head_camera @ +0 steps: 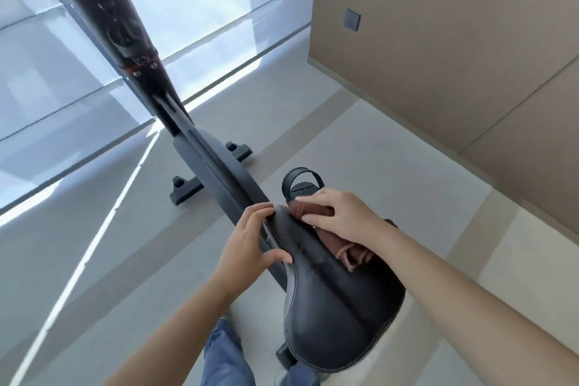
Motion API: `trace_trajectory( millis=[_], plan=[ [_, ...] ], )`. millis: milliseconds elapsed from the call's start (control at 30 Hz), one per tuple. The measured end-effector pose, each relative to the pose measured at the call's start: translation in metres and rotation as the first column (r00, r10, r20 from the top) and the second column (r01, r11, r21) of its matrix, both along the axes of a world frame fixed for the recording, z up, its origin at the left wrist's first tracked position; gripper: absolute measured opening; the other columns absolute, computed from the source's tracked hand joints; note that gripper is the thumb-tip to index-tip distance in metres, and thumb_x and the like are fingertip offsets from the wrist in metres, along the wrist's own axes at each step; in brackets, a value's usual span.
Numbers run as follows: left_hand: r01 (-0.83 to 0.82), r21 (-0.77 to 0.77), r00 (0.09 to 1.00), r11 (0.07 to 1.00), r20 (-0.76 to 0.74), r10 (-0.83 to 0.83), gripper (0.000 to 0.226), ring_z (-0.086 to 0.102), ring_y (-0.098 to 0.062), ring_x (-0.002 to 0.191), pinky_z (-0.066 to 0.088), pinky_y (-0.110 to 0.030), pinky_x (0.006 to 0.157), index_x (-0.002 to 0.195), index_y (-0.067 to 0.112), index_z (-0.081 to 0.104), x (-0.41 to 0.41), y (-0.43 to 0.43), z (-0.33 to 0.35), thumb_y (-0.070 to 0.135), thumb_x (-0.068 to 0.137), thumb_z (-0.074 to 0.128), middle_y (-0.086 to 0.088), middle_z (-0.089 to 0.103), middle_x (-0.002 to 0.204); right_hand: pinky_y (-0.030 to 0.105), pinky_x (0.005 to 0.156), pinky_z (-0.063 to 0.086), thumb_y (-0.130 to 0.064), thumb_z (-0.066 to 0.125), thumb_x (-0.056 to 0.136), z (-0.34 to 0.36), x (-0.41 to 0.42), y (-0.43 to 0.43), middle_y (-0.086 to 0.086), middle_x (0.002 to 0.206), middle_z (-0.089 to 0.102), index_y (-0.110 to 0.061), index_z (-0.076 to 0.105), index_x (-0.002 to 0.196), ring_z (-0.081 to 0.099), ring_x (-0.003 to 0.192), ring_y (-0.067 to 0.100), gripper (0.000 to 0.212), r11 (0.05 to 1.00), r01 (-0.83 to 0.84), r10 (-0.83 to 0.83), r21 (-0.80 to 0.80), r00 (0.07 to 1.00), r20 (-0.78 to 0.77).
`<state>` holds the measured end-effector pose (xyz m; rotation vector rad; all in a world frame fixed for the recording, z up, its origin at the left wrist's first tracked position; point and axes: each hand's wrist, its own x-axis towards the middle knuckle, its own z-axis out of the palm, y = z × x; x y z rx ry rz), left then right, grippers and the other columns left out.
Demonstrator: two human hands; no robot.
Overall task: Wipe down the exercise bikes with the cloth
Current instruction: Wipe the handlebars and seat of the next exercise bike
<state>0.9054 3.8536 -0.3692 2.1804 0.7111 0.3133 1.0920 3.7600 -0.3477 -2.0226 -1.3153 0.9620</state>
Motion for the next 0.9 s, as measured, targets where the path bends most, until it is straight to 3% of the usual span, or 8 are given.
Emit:
trace_trajectory(
  millis=[100,233,367,500,567,633,733,900],
  plan=[
    [-0.044,-0.016,0.999,0.999,-0.005,0.044,0.089,0.046,-0.008,0.110,0.035,-0.020,0.097,0.119,0.008,0.048,0.002,0.002,-0.002,0.062,0.051,0.067,0.006,0.044,0.121,0.024,0.099,0.037,-0.025,0.063,0.085,-0.006,-0.009,0.028,-0.008,0.110,0.058,-0.030,0.058,0.121,0.052,0.108,0.009,0.036,0.997,-0.032,0.042,0.073,0.989,-0.139],
    [-0.065,0.015,0.998,0.998,-0.025,0.065,0.082,0.051,-0.015,0.113,0.042,-0.033,0.096,0.113,0.005,0.053,0.003,0.004,-0.003,0.042,0.047,0.083,0.004,0.049,0.118,0.009,0.089,0.036,-0.020,0.065,0.084,-0.004,0.016,-0.002,-0.015,0.106,0.062,-0.045,0.058,0.111,0.054,0.102,-0.001,0.038,0.989,-0.149,0.150,0.020,0.970,-0.193],
    [-0.083,0.004,0.996,0.997,-0.029,0.083,0.079,0.049,-0.012,0.116,0.039,-0.030,0.098,0.114,0.009,0.052,0.004,0.001,-0.002,0.039,0.049,0.085,0.008,0.049,0.121,0.006,0.087,0.035,-0.022,0.067,0.082,0.001,0.041,-0.039,-0.019,0.110,0.061,-0.052,0.060,0.103,0.053,0.101,-0.009,0.037,0.963,-0.262,0.250,-0.059,0.955,-0.161],
    [-0.106,0.020,0.993,0.994,-0.047,0.107,0.081,0.048,-0.007,0.112,0.034,-0.019,0.095,0.116,0.010,0.052,0.005,-0.001,-0.002,0.040,0.048,0.085,0.009,0.049,0.122,0.009,0.085,0.037,-0.021,0.066,0.082,-0.005,0.013,0.003,-0.021,0.099,0.064,-0.042,0.062,0.107,0.056,0.095,-0.006,0.033,0.990,-0.103,0.118,0.092,0.979,-0.167],
    [-0.112,0.033,0.992,0.993,-0.050,0.114,0.081,0.046,-0.003,0.107,0.033,-0.017,0.094,0.116,0.010,0.052,0.005,-0.001,-0.002,0.040,0.049,0.085,0.015,0.046,0.117,0.013,0.091,0.038,-0.019,0.064,0.084,-0.008,-0.004,0.027,-0.012,0.105,0.065,-0.036,0.063,0.111,0.056,0.101,0.001,0.031,0.991,-0.042,0.069,0.126,0.974,-0.218],
    [-0.109,0.032,0.993,0.993,-0.051,0.111,0.080,0.046,-0.002,0.108,0.033,-0.015,0.093,0.114,0.010,0.052,0.004,0.000,-0.002,0.040,0.048,0.085,0.015,0.045,0.115,0.012,0.091,0.039,-0.020,0.063,0.085,-0.008,-0.007,0.030,-0.006,0.107,0.065,-0.042,0.062,0.108,0.057,0.101,0.002,0.032,0.993,-0.035,0.062,0.117,0.970,-0.235],
    [-0.111,-0.002,0.992,0.994,-0.064,0.111,0.079,0.048,-0.007,0.115,0.033,-0.016,0.093,0.112,0.010,0.052,0.005,0.003,-0.003,0.038,0.046,0.087,0.010,0.050,0.119,0.006,0.081,0.039,-0.021,0.066,0.082,0.002,0.018,-0.009,-0.011,0.097,0.065,-0.047,0.061,0.102,0.059,0.093,0.002,0.033,0.987,-0.157,0.160,0.029,0.973,-0.164],
    [-0.087,0.029,0.990,0.996,-0.113,0.090,0.081,0.048,-0.011,0.116,0.029,-0.012,0.088,0.114,0.009,0.051,0.006,0.002,-0.001,0.040,0.048,0.085,0.004,0.051,0.124,0.007,0.084,0.034,-0.031,0.068,0.080,0.014,0.041,-0.057,-0.024,0.105,0.056,-0.062,0.057,0.098,0.053,0.096,-0.006,0.037,0.964,-0.262,0.263,-0.035,0.965,0.026]
  ],
)
